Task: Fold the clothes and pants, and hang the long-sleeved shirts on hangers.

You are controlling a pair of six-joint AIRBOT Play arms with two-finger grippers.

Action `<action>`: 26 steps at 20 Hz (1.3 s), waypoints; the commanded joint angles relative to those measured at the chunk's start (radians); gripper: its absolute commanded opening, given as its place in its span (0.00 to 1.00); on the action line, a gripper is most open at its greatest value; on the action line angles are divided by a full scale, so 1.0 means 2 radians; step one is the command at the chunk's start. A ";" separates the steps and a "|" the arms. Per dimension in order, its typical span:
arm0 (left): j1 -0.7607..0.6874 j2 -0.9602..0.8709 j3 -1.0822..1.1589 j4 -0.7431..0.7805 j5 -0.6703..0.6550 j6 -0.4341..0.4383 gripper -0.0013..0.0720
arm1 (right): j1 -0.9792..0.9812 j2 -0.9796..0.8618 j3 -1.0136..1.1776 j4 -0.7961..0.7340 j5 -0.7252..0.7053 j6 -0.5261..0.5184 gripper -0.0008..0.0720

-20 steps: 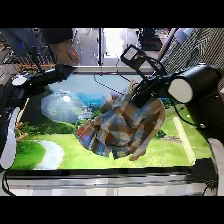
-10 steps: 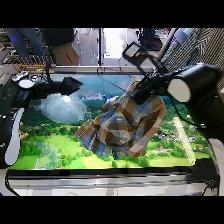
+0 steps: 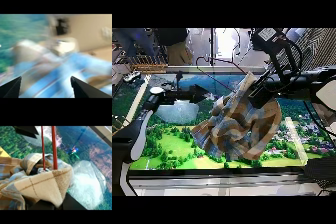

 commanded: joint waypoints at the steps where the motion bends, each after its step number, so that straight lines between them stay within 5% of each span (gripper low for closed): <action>1: -0.026 -0.003 0.004 -0.077 -0.029 0.054 0.97 | 0.000 0.003 0.000 0.035 0.012 -0.007 0.06; 5: -0.054 -0.003 0.020 0.029 -0.039 0.054 0.97 | 0.000 0.003 0.000 0.080 0.012 -0.030 0.06; 12: -0.040 -0.002 0.020 0.090 -0.071 -0.028 0.95 | 0.000 0.004 0.000 0.081 0.011 -0.047 0.06; 13: -0.039 -0.001 0.020 0.090 -0.072 -0.028 0.89 | 0.000 0.004 0.000 0.081 0.011 -0.047 0.06; 15: -0.039 -0.001 0.020 0.086 -0.088 -0.026 0.40 | 0.000 0.004 0.000 0.081 0.011 -0.047 0.06; 18: -0.041 -0.001 0.020 0.068 -0.131 0.002 0.03 | 0.000 0.004 0.000 0.074 0.010 -0.047 0.06; 23: -0.015 -0.001 0.020 -0.086 -0.145 0.044 0.03 | 0.000 0.004 0.000 0.054 0.010 -0.040 0.06; 26: 0.018 0.000 0.020 -0.098 -0.141 0.042 0.03 | 0.000 0.004 0.000 0.047 0.009 -0.027 0.06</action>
